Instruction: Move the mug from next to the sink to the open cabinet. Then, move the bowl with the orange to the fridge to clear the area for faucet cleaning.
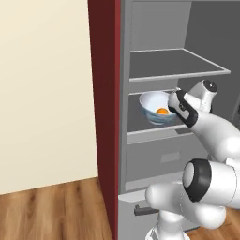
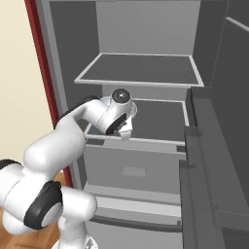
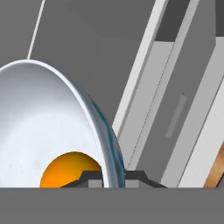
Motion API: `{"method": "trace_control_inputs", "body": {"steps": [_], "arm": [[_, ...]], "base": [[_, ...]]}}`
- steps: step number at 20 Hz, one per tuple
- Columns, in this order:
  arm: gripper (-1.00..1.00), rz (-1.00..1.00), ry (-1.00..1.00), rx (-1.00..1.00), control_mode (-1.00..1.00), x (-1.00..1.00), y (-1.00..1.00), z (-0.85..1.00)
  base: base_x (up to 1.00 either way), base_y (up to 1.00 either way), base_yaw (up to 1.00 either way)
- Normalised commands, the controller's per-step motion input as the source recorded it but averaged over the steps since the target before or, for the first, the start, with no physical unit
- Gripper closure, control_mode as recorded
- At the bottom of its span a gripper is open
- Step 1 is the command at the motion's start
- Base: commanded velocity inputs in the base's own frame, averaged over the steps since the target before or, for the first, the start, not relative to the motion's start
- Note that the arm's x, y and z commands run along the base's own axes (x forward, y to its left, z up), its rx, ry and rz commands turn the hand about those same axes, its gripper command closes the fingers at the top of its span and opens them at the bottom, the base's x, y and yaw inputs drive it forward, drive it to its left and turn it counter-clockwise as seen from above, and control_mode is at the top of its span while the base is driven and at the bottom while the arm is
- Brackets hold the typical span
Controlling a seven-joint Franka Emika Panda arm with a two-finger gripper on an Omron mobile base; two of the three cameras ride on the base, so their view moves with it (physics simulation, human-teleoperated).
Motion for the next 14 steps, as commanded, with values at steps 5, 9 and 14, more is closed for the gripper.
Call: {"method": "trace_control_inputs", "body": {"steps": [5, 9, 14], "arm": [[1.0, -0.08, 0.05, -0.02, -1.0, 0.52, 0.0, -0.37], [1.0, -0.09, 0.01, -0.01, -1.0, 0.65, 0.0, -0.23], [1.0, -0.1, 0.0, 0.0, -1.0, 0.72, 0.0, -0.16]], "base": [[0.0, 0.0, 0.0], [0.0, 0.0, 0.0], [0.0, 0.0, 0.0]]}}
